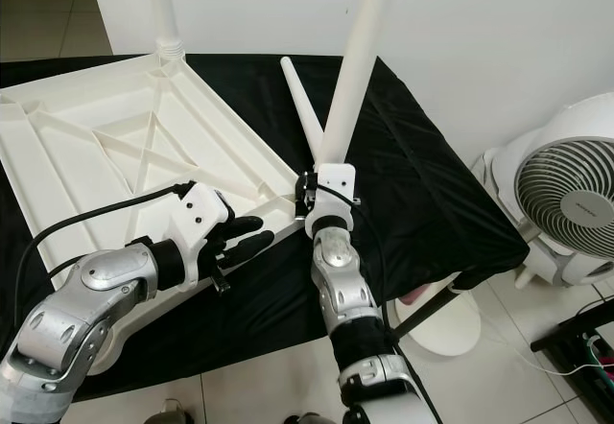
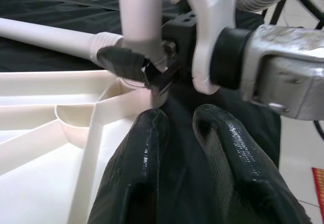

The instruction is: Building children table

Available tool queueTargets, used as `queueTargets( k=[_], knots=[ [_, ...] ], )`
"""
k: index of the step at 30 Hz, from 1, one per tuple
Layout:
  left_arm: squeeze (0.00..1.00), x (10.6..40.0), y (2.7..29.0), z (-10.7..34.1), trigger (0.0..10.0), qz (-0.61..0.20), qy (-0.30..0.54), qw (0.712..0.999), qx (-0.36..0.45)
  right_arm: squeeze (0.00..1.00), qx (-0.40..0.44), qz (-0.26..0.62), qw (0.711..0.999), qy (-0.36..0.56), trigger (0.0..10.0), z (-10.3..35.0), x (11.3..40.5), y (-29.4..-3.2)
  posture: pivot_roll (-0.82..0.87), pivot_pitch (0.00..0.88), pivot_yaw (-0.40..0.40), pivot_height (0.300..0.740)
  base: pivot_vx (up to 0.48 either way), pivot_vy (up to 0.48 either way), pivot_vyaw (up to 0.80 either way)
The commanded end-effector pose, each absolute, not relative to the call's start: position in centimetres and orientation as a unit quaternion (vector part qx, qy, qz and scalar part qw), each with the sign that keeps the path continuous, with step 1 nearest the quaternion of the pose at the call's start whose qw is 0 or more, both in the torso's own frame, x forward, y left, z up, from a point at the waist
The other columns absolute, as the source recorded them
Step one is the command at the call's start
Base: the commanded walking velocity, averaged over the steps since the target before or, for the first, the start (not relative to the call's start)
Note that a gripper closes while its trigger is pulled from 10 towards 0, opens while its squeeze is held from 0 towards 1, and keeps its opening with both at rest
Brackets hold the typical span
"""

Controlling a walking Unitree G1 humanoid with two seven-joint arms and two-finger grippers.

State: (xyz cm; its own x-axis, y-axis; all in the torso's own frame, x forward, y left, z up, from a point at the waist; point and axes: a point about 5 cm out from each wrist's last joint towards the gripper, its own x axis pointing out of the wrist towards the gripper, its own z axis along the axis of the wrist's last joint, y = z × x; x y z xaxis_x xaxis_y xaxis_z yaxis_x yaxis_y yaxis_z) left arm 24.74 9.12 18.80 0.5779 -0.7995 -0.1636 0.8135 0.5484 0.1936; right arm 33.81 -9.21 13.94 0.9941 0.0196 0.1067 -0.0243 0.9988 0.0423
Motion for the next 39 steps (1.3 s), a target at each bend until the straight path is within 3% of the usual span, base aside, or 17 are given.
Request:
queueTargets(
  k=[1, 9, 10, 11, 12, 18, 24, 28, 39],
  knots=[
    [0.00, 24.8, 8.8, 18.7, 10.0, -0.450, 0.029, 0.884, 0.123, 1.00, 0.024, 0.013, 0.997, -0.076, 10.0, 14.4, 33.7, -9.8, 0.11, 0.074, -0.116, 0.740, 0.000, 0.000, 0.00],
    [0.00, 24.8, 8.7, 18.7, 10.0, -0.451, 0.028, 0.884, 0.121, 1.00, 0.022, 0.033, 0.994, -0.101, 10.0, 15.1, 33.9, -10.7, 0.10, 0.074, -0.116, 0.740, 0.000, 0.000, 0.00],
    [0.00, 24.8, 8.6, 18.7, 10.0, -0.453, 0.028, 0.883, 0.121, 0.65, 0.019, 0.046, 0.994, -0.102, 10.0, 15.3, 34.1, -11.1, 0.10, 0.074, -0.115, 0.740, 0.000, 0.000, 0.00],
    [0.00, 24.8, 8.6, 18.7, 10.0, -0.453, 0.028, 0.883, 0.121, 0.65, 0.019, 0.046, 0.994, -0.102, 10.0, 15.3, 34.1, -11.1, 0.10, 0.074, -0.115, 0.740, 0.000, 0.000, 0.00],
    [0.00, 24.8, 8.6, 18.7, 10.0, -0.453, 0.028, 0.883, 0.120, 0.00, 0.019, 0.057, 0.993, -0.101, 10.0, 15.4, 34.2, -11.4, 0.10, 0.074, -0.115, 0.740, 0.000, 0.000, 0.00],
    [0.00, 24.9, 8.5, 18.9, 10.0, -0.452, 0.026, 0.883, 0.119, 0.00, 0.006, 0.163, 0.982, -0.094, 10.0, 15.6, 34.4, -13.0, 0.10, 0.069, -0.113, 0.740, 0.000, 0.000, 0.00],
    [0.00, 24.9, 8.4, 18.8, 10.0, -0.453, 0.025, 0.883, 0.119, 0.00, -0.008, 0.188, 0.978, -0.088, 10.0, 15.4, 34.3, -13.5, 0.10, 0.068, -0.114, 0.740, 0.000, 0.000, 0.00],
    [0.00, 24.9, 8.0, 18.7, 10.0, -0.454, 0.026, 0.883, 0.120, 0.00, -0.064, 0.255, 0.963, -0.060, 10.0, 14.4, 34.1, -14.9, 0.10, 0.056, -0.112, 0.740, 0.000, 0.000, 0.00],
    [0.00, 24.9, 7.1, 18.4, 10.0, -0.452, 0.030, 0.884, 0.118, 0.00, -0.087, 0.299, 0.948, -0.063, 10.0, 14.6, 34.8, -15.6, 0.10, 0.034, -0.103, 0.740, 0.000, 0.000, 0.00]
  ],
)
